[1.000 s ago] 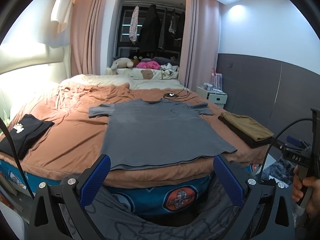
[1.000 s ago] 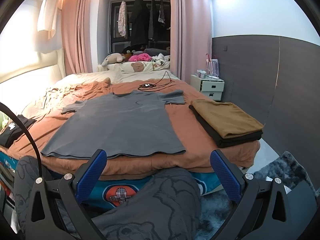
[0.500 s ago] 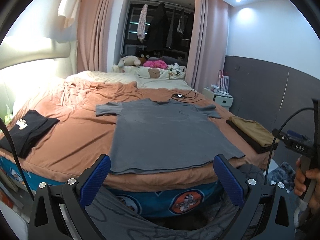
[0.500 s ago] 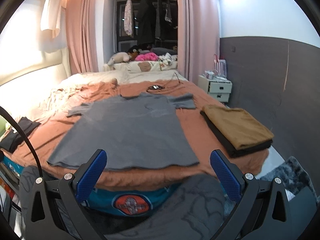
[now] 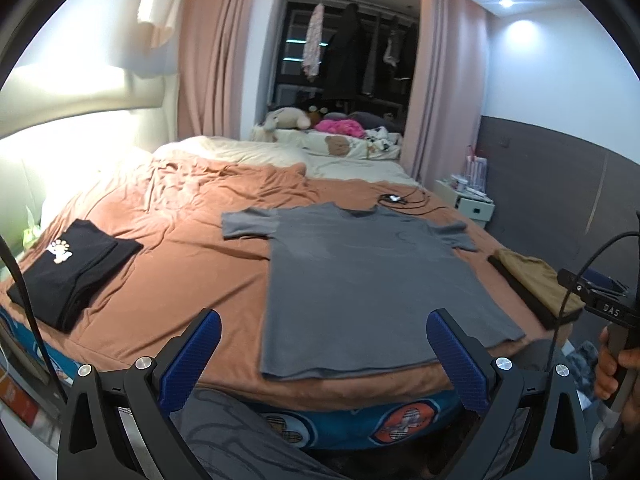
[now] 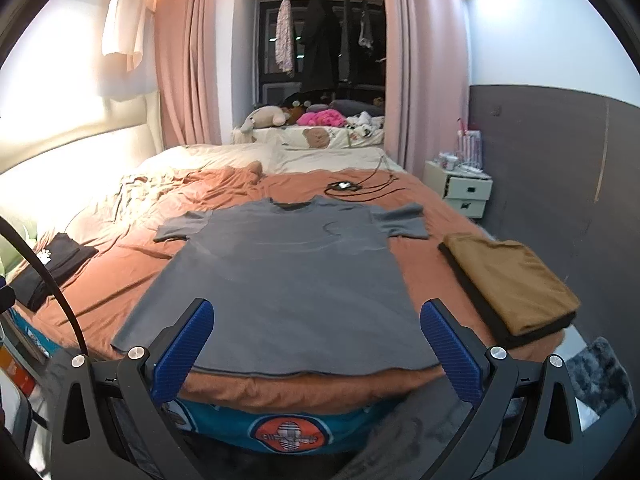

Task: Fold small clothes
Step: 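Move both grippers toward the grey t-shirt, left gripper to its side edge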

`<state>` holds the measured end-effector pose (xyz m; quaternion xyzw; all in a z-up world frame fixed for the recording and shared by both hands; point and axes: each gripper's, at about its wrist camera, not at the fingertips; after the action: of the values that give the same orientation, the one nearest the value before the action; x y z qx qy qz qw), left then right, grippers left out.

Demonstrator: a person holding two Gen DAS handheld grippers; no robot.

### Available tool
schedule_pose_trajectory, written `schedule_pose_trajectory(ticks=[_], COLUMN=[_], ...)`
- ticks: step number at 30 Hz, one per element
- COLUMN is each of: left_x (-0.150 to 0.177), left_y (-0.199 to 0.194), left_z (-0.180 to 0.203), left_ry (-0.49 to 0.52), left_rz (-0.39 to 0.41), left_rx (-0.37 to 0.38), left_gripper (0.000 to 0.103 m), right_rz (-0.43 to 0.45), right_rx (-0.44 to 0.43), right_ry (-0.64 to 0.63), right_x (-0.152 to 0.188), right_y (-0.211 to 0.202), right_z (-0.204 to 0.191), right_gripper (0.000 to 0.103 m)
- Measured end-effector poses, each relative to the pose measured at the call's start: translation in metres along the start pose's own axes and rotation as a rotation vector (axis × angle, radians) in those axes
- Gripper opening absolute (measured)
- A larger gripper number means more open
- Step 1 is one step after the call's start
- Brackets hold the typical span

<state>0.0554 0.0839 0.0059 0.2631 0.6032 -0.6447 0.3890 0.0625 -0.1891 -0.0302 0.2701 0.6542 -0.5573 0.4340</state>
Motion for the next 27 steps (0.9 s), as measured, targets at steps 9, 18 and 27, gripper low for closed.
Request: schedule_pose_trajectory(ticks=[9,18,27], left_x=[-0.029,-0.052,-0.081], left_y=[0.053,0.103,0.154], left_z=[-0.039,-0.075,-0.112], left_ry=[-0.068,-0.11,-0.154], left_rz=[-0.052,-0.117,-0.177], left_rx=[-0.04,-0.09,-0.15], left_gripper=[0.103,0.103,0.103], right_rz=[-0.035,-0.128,-0.183], right_rx=[-0.053,-0.18,-0.29], right_ry=[-0.016,-0.009,-0.029], right_x=[-0.032,-0.072,-0.103], right_y=[0.047,0.101,0.144], right_z=[0.004,0.004,0.017], right_gripper=[0.103,0.103,0.103])
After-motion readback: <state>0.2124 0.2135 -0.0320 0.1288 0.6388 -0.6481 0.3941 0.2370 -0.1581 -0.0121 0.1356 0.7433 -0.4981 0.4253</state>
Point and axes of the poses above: each gripper's, at about its wrist camera, not at the fingertips, and y roughly the way its jaws point, z to its right, x to its underside, and after that the axes turned 8 degrees about -z, right-handed
